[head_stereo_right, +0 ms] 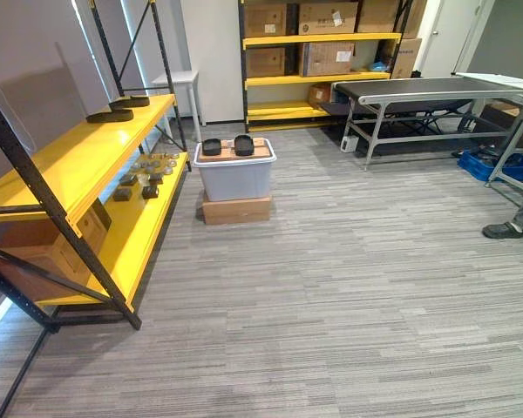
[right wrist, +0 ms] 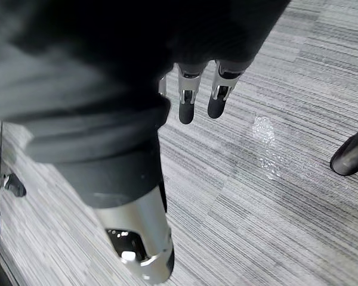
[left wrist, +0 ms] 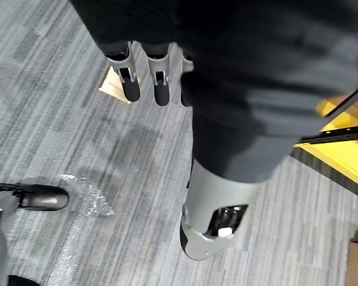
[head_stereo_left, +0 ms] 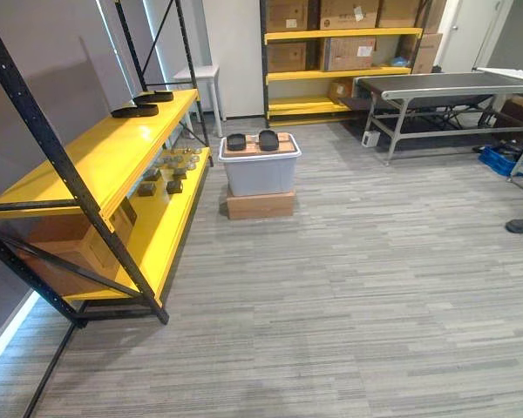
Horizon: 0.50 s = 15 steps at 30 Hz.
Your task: Walk over and take plastic housings, then place them on the shelf
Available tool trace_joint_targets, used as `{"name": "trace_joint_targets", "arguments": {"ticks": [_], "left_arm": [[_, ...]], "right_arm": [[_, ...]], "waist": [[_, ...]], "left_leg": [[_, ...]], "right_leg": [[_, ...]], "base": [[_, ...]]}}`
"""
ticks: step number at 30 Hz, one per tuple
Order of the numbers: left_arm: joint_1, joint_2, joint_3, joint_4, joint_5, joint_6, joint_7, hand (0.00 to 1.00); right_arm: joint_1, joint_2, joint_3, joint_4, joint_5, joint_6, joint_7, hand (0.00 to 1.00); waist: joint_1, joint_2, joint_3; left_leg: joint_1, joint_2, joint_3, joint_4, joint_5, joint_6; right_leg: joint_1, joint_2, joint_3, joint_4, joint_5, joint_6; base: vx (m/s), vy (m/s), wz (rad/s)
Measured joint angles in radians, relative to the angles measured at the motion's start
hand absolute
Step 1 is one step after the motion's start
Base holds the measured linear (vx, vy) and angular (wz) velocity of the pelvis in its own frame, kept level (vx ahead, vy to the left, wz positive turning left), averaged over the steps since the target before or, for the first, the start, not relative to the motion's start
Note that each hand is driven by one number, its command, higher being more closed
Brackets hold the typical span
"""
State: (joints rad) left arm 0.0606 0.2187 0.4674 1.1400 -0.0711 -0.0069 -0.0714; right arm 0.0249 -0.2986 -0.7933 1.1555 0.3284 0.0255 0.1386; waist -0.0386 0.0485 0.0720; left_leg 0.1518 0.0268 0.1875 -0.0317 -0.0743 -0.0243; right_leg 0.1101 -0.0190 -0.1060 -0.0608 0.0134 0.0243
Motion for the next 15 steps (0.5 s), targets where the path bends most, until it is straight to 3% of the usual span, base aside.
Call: {"name": "trace_joint_targets", "arguments": {"ticks": [15], "left_arm": [[0.023,-0.046,-0.003,-0.001,0.002,-0.013,0.026,0.0]], "right_arm": [[0.007,0.071,0.006,0.042,-0.001,-0.003,-0.02,0.0]], "waist": [[-0.004,-0.009,0.006]], "left_leg": [[0.01,0.001,-0.024,-0.016,0.004,0.0]], "right_leg": [[0.014,0.0,-0.04,0.0,-0.008,0.002]], "base": [[-0.01,-0.021,0.05]]}}
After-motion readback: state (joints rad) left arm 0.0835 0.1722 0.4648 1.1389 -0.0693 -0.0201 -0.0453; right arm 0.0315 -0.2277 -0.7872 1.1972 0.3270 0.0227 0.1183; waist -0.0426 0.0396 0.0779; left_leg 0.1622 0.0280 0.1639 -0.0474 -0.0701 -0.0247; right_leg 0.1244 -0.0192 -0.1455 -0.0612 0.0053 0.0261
